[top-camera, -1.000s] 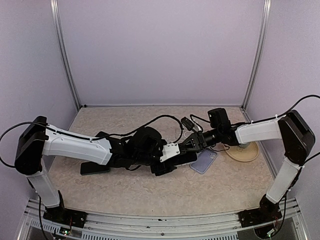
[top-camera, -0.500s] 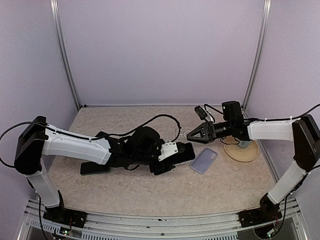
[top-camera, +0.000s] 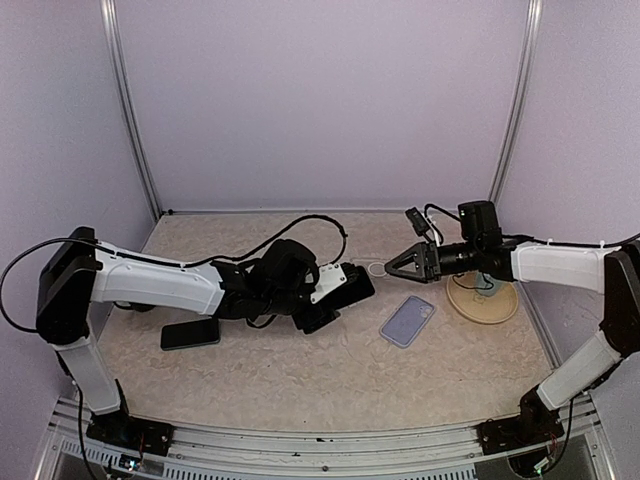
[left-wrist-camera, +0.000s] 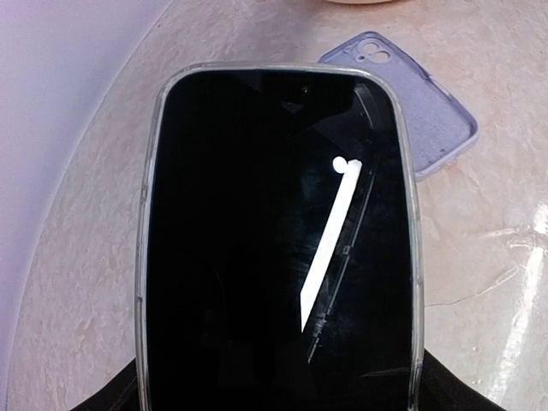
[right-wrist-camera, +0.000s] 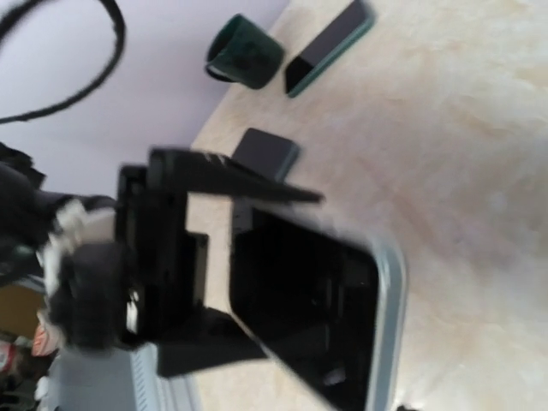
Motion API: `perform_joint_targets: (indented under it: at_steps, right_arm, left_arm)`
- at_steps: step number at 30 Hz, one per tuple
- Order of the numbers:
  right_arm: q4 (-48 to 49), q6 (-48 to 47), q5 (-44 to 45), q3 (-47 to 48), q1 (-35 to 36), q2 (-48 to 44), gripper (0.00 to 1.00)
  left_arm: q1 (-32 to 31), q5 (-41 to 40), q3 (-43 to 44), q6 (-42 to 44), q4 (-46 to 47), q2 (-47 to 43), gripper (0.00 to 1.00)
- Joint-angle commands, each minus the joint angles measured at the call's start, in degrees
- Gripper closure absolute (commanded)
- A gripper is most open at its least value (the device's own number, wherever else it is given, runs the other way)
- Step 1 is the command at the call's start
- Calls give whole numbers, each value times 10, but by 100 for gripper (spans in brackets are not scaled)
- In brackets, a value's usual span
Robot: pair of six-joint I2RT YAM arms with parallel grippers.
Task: Put the phone into the phone case
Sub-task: Pass from the right arm to the left, then place the phone with the phone case at the center of the board.
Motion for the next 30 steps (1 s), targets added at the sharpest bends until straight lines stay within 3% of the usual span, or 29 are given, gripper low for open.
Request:
perform_joint_targets:
  at_steps: [1, 7, 8, 9, 10, 30]
  right_arm:
    - [-23, -15, 43, -16, -13, -23, 41]
    - [-37, -21, 79, -25, -17, -41, 29]
    - [-38, -22, 84, -26, -17, -45, 21]
    - [-40, -23, 92, -28, -17, -47, 5]
    - [-42, -24, 99, -29, -17, -49, 1]
    - [-58, -30, 140, -46, -18, -57, 0]
  left_arm:
    - [30, -30, 50, -52, 6, 18, 49]
    - [75, -49, 87, -110, -16, 39, 48]
    - [83, -50, 95, -122, -19, 43, 48]
    - [92, -52, 100, -134, -20, 46, 48]
    - [100, -51, 105, -146, -21, 47, 48]
    - [229, -4, 258, -335, -85, 153, 46]
